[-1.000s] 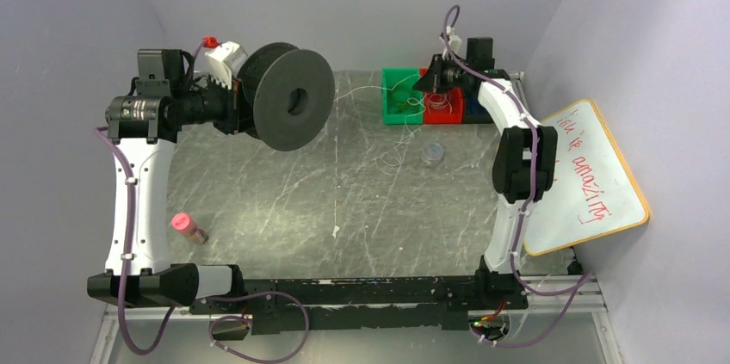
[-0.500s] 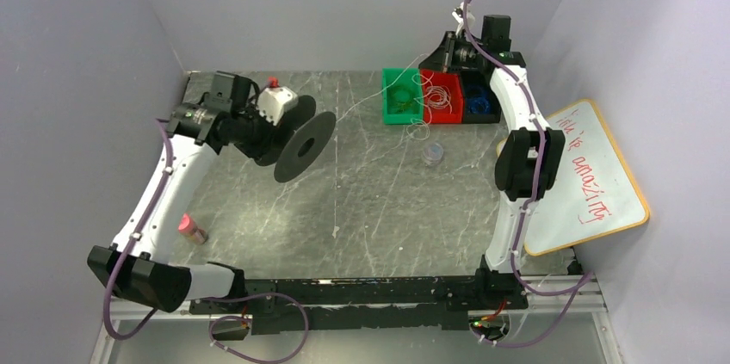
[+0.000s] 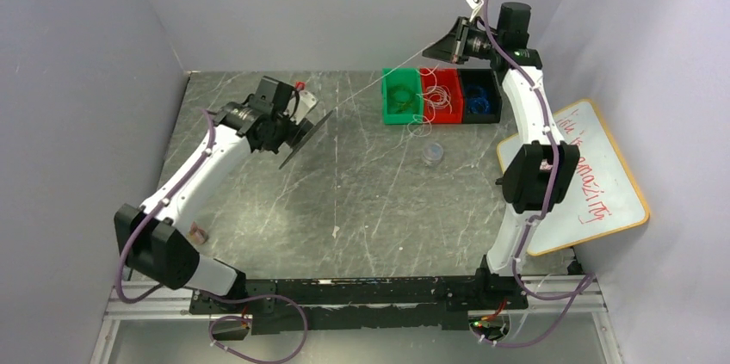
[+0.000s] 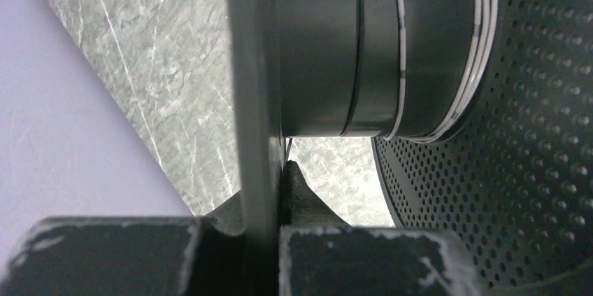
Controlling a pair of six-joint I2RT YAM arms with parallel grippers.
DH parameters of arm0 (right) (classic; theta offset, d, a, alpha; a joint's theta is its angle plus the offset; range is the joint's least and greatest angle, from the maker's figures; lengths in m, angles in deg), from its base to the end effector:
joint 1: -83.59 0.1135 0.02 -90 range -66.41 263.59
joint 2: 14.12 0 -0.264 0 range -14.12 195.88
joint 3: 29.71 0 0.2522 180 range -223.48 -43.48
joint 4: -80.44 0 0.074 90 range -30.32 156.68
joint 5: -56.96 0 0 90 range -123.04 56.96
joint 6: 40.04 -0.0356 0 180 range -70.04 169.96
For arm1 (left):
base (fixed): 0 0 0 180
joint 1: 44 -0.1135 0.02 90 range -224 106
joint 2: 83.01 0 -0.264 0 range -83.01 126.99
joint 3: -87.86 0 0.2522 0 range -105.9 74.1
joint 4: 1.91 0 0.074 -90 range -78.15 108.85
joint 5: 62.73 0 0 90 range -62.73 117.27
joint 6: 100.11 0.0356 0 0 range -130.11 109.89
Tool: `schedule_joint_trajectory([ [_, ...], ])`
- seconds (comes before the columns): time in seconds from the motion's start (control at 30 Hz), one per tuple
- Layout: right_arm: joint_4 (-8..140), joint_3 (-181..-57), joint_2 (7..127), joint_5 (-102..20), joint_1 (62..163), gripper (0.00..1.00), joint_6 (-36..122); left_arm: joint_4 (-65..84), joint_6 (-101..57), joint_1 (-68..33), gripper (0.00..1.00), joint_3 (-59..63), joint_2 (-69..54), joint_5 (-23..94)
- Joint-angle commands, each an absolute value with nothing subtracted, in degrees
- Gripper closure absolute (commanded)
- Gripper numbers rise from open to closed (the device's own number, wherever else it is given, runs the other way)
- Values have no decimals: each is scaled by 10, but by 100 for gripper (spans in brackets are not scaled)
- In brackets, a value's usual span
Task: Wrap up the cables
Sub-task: Wrap the cable around the cable reel.
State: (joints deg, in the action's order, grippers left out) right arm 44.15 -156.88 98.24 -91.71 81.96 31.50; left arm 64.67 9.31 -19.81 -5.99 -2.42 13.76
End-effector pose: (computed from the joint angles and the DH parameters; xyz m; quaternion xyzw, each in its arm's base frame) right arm 0.4510 0.0176 0.3882 -0.1459 0.7576 0.4724 0.4262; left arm 0.2654 -0.1101 0.3447 0.3158 0.8889 0.0985 0.3168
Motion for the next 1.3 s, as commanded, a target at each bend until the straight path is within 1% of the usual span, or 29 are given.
schedule_joint_trajectory([
  [0.0,541,-1538,908,-962,832,100,263,624,57,-193,98,-67,11,35],
  [0.27,569,-1490,823,-979,903,100,278,623,27,-192,98,-89,75,-17],
  [0.57,536,-1470,778,-981,1017,100,343,645,-11,-191,98,-134,139,-13],
  [0.8,517,-1424,761,-999,1116,100,405,680,-51,-195,98,-199,181,47],
  [0.97,501,-1367,753,-1022,1191,100,460,710,-79,-217,98,-261,206,108],
  [1.1,486,-1335,767,-1025,1247,100,495,728,-97,-246,98,-310,218,184],
  [1.27,489,-1319,807,-1022,1275,100,512,739,-98,-275,98,-365,205,280],
])
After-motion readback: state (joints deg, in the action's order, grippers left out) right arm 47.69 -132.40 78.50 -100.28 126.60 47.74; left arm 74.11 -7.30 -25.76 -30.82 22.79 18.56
